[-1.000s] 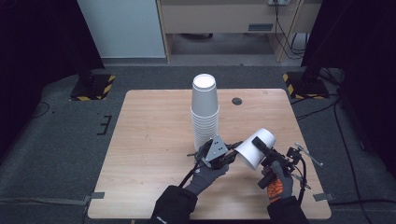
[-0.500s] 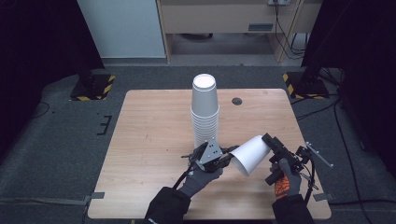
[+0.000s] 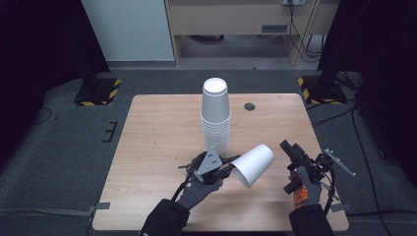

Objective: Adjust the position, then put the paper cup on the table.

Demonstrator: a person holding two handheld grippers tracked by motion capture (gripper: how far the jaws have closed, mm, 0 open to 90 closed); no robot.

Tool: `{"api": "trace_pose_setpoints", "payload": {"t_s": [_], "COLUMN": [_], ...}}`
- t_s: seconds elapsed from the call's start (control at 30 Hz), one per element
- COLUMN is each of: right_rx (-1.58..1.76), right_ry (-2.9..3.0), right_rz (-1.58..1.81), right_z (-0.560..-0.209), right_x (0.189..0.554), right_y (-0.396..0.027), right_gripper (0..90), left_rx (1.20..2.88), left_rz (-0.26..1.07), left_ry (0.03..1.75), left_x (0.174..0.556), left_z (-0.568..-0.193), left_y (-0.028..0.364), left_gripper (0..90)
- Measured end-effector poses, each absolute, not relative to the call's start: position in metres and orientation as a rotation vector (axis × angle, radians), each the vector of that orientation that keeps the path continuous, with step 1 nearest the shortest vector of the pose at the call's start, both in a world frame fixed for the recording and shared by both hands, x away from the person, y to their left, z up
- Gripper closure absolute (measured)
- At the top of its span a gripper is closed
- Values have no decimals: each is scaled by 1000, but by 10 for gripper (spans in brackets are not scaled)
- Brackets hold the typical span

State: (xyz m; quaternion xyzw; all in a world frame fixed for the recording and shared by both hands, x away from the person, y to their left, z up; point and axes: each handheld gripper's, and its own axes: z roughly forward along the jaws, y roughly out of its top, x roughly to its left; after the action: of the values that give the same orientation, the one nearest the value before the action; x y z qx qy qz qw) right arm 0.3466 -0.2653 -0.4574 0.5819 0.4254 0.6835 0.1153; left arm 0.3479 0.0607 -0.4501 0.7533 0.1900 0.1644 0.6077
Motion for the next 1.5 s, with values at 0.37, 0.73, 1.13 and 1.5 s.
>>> {"api": "trace_pose_setpoints", "payload": {"t_s": [0.37, 0.73, 1.13, 1.5], "right_rx": [1650, 1546, 1425, 1394], "right_ry": [1340, 1506, 1707, 1790], "right_rz": [1824, 1624, 1409, 1303], "right_z": [-463, -468, -475, -485], "right_x": [350, 350, 353, 354], "right_y": [-273, -278, -270, -270], "right_gripper": [118, 116, 115, 115], "left_rx": [1724, 1725, 1692, 1664], "left_rz": [394, 436, 510, 536], "left_ry": [504, 587, 719, 819], "left_x": [344, 335, 323, 321], "left_z": [-447, -447, -450, -459], "left_y": [96, 140, 196, 229], "left_gripper": [854, 852, 852, 853]}}
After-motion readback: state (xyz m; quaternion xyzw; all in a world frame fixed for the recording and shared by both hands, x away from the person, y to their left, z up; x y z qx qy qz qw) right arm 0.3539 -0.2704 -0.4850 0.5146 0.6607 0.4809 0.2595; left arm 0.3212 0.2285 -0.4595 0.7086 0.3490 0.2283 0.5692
